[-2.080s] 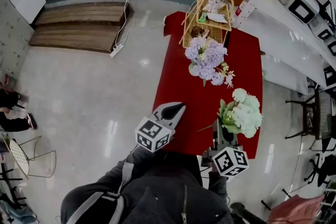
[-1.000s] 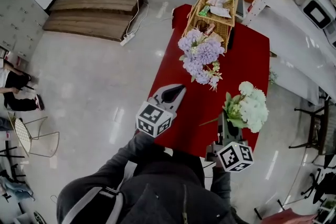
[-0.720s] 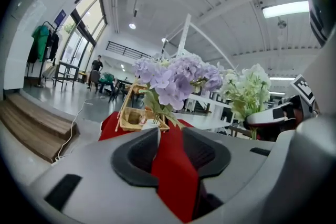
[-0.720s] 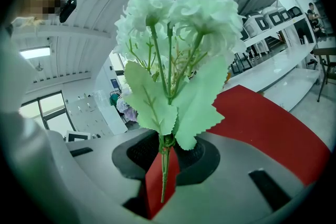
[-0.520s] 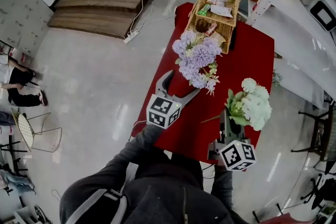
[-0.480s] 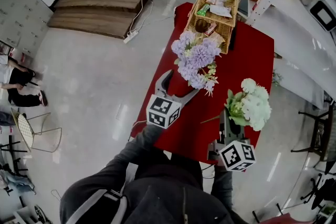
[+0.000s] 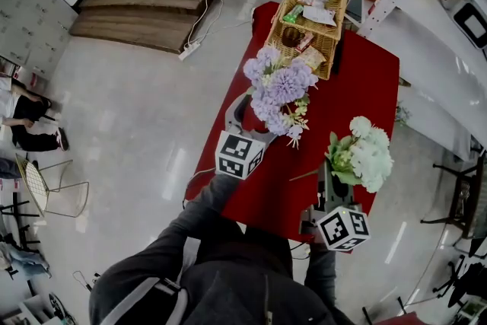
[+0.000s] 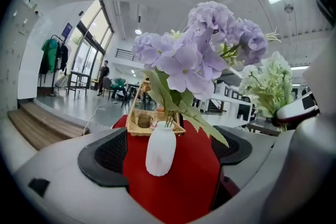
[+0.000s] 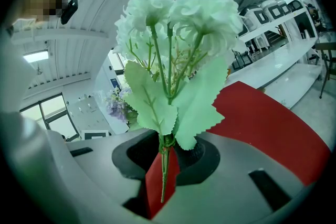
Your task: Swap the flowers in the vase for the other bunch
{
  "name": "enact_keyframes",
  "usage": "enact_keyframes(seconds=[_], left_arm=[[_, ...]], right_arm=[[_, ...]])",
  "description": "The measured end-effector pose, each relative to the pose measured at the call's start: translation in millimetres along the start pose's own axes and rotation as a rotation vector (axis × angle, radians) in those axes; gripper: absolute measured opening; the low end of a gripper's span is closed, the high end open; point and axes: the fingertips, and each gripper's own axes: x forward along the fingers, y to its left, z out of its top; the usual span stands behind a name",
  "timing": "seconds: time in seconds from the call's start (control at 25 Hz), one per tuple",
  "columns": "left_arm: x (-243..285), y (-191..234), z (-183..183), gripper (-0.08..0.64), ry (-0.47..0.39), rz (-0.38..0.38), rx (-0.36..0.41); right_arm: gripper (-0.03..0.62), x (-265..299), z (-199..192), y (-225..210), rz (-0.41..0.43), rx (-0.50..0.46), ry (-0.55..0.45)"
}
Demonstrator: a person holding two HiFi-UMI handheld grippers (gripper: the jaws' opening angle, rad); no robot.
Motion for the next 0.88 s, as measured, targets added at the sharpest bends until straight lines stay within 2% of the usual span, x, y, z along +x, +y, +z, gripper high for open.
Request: enact_keyframes(seconds=[0.6, 0.88], left_arm=[[41, 8, 24, 0.486, -0.053, -0.019, 0.034], [49, 3, 46, 0.483, -0.099, -0.062, 0.04]], right_arm=[[0.074, 10, -3, -15, -0.038, 0.03, 0.011], [0.074, 16, -3, -21, -0.045, 0.038, 0.019]])
